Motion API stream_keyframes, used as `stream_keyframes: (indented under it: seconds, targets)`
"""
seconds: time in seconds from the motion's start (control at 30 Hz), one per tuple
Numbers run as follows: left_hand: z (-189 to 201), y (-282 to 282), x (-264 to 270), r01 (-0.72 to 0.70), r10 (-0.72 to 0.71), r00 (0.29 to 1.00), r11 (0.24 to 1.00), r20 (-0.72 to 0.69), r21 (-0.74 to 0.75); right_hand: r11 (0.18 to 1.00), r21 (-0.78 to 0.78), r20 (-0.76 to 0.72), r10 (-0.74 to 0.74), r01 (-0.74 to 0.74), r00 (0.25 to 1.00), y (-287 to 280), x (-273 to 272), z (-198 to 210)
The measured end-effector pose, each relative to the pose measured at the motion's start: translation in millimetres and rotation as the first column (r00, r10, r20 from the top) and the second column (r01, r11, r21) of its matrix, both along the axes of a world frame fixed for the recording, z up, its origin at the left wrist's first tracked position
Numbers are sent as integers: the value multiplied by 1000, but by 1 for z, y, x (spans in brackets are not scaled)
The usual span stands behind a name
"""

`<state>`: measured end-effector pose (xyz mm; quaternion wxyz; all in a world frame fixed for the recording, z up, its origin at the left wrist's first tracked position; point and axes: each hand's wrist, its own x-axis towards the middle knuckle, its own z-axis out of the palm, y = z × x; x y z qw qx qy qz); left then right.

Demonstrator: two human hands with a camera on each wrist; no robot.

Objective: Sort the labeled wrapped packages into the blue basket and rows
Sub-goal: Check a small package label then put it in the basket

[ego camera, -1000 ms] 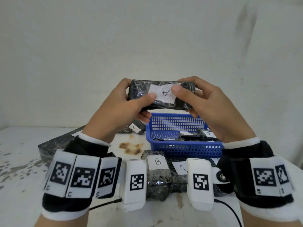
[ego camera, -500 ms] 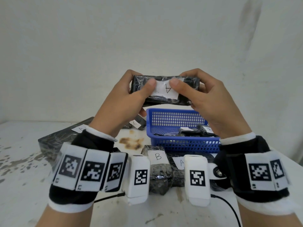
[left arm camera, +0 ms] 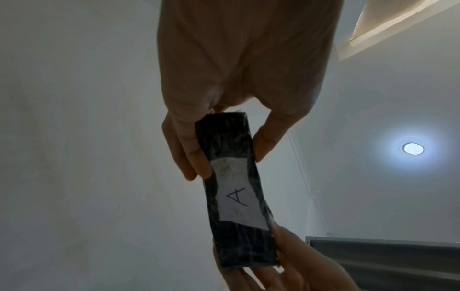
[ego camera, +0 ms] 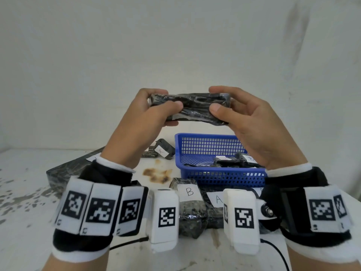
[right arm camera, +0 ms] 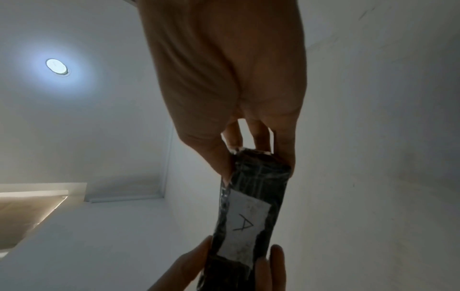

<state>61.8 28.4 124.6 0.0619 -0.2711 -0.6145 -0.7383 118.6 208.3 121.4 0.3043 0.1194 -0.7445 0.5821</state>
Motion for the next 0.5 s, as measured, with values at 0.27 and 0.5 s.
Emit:
stream_keyframes:
  seconds: [0.27, 0.5]
  targets:
    - [2, -6, 4, 39, -39, 999, 999, 6, -13, 987, 144, 18, -67, 64, 998, -3, 7, 2]
    - [1, -6, 5, 24, -21, 999, 995, 33, -98, 982, 179, 43, -72, 63, 996, -3, 8, 2]
